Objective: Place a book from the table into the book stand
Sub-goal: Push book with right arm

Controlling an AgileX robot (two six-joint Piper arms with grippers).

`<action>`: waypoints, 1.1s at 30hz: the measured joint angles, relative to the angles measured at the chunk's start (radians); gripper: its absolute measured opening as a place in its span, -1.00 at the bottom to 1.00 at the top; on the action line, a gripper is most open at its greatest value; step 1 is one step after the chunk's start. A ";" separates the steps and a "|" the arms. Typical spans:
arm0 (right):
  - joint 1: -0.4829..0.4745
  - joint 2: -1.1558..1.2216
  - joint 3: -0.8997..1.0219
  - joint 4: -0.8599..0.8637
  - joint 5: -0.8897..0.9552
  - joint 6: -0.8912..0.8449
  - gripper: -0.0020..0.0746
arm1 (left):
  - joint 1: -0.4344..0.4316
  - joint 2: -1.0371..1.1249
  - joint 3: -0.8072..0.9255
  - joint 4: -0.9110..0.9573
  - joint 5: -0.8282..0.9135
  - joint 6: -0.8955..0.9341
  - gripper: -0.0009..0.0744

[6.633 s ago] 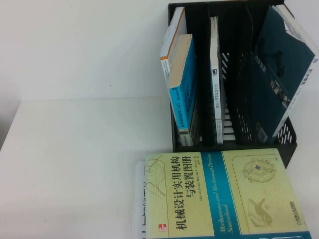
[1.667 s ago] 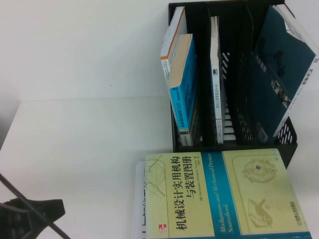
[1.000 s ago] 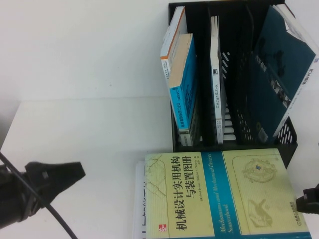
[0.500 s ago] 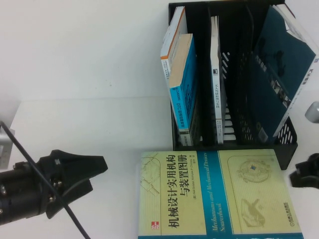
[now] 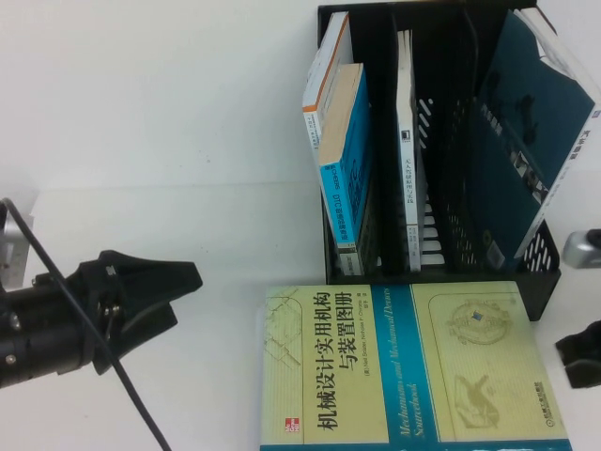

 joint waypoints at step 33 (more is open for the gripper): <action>0.248 0.137 -0.084 0.004 -0.081 0.041 -0.93 | 0.223 0.293 -0.012 0.125 0.212 0.087 0.49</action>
